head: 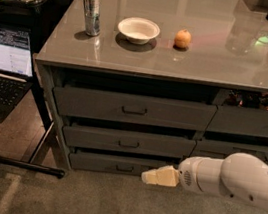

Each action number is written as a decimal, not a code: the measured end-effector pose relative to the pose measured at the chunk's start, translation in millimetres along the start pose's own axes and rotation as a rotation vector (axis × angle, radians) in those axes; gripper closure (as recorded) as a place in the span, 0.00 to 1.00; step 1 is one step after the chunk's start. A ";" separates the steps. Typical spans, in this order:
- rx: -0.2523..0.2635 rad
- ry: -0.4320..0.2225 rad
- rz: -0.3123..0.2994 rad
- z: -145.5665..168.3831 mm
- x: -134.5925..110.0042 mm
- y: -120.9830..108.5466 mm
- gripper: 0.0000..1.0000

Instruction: Open middle drawer

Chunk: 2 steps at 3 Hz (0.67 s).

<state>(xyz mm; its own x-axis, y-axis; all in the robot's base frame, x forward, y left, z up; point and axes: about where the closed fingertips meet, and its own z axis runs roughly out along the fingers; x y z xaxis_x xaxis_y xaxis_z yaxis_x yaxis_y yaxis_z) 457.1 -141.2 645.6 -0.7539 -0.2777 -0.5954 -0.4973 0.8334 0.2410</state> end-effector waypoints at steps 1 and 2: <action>0.038 -0.053 0.008 4.5 -10.7 -13.0 0.00; 0.039 -0.053 0.006 3.9 -11.2 -12.8 0.00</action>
Offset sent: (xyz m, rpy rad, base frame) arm 0.0161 -0.0053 -0.0019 0.0031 -0.0474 -0.0407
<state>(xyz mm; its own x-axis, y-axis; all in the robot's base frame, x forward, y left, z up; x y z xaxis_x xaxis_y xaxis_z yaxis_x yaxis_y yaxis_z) 473.6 -146.8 646.2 -0.7324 -0.2474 -0.6343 -0.4746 0.8535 0.2151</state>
